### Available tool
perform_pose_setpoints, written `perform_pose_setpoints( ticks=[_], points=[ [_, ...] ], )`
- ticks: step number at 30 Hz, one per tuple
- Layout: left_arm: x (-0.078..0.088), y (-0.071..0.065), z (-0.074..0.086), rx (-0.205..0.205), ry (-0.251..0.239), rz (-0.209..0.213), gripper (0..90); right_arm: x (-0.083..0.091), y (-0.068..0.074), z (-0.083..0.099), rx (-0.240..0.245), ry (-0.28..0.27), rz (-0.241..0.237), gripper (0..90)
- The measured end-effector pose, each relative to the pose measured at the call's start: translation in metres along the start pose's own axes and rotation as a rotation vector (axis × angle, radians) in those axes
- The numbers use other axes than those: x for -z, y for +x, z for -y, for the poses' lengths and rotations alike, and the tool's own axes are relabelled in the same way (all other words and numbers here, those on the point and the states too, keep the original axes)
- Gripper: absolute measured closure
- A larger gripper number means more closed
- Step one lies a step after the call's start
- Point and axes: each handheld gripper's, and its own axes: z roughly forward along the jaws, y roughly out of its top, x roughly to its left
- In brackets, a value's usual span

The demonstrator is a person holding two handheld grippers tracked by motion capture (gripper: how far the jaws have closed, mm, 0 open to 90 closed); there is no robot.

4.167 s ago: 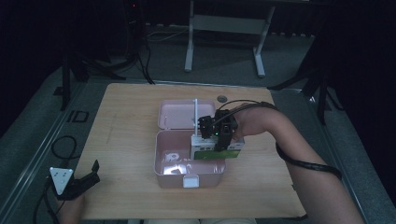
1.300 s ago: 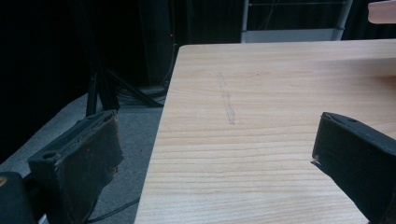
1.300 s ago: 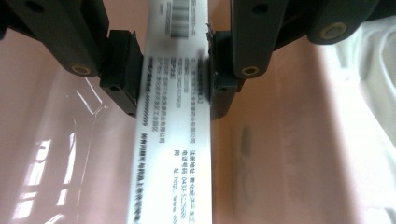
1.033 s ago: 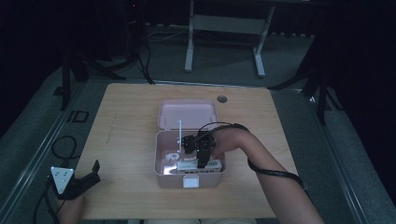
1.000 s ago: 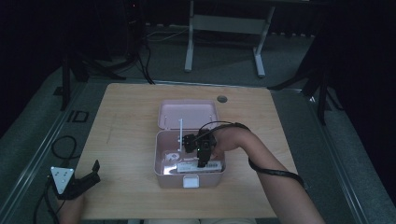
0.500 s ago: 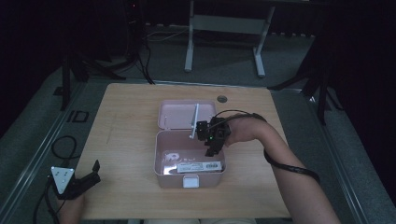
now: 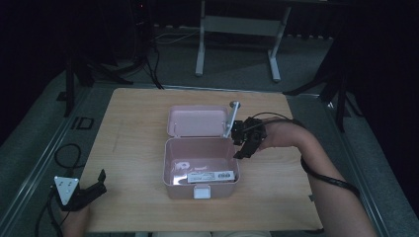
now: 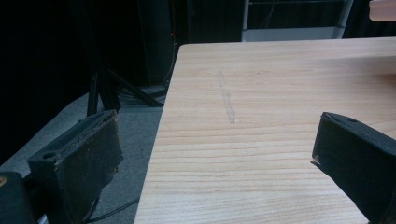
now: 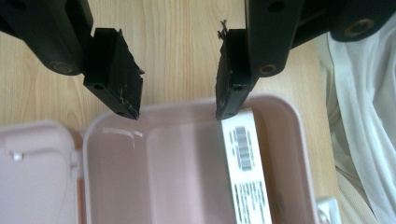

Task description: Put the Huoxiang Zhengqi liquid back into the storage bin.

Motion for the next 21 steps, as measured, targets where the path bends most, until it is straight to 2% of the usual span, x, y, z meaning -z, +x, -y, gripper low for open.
perform_pose_setpoints(
  ticks=[3,8,11,14,16,19,21],
  points=[
    [0.0,0.0,0.0,0.003,-0.001,-0.001,1.6,-0.001,-0.002,0.012,-0.013,-0.014,0.008,49.2],
    [0.0,0.0,0.0,0.0,0.001,-0.002,1.6,-0.007,-0.007,0.034,-0.07,-0.049,0.004,46.0],
    [0.0,0.0,0.0,0.0,0.001,-0.002,1.6,-0.018,-0.011,0.046,-0.116,-0.057,0.03,41.6],
    [-0.001,0.0,0.0,0.005,0.002,0.0,1.6,-0.031,-0.016,0.06,-0.172,-0.077,0.025,40.8],
    [-0.001,0.0,0.0,0.003,0.005,0.002,1.6,-0.043,-0.021,0.07,-0.232,-0.074,0.024,39.5],
    [-0.001,0.0,0.0,0.003,0.003,0.001,1.6,-0.058,-0.023,0.083,-0.274,-0.087,0.018,38.6],
    [0.0,0.0,0.0,0.004,0.002,-0.001,1.6,-0.067,-0.024,0.091,-0.289,-0.092,0.037,37.8]
  ],
)
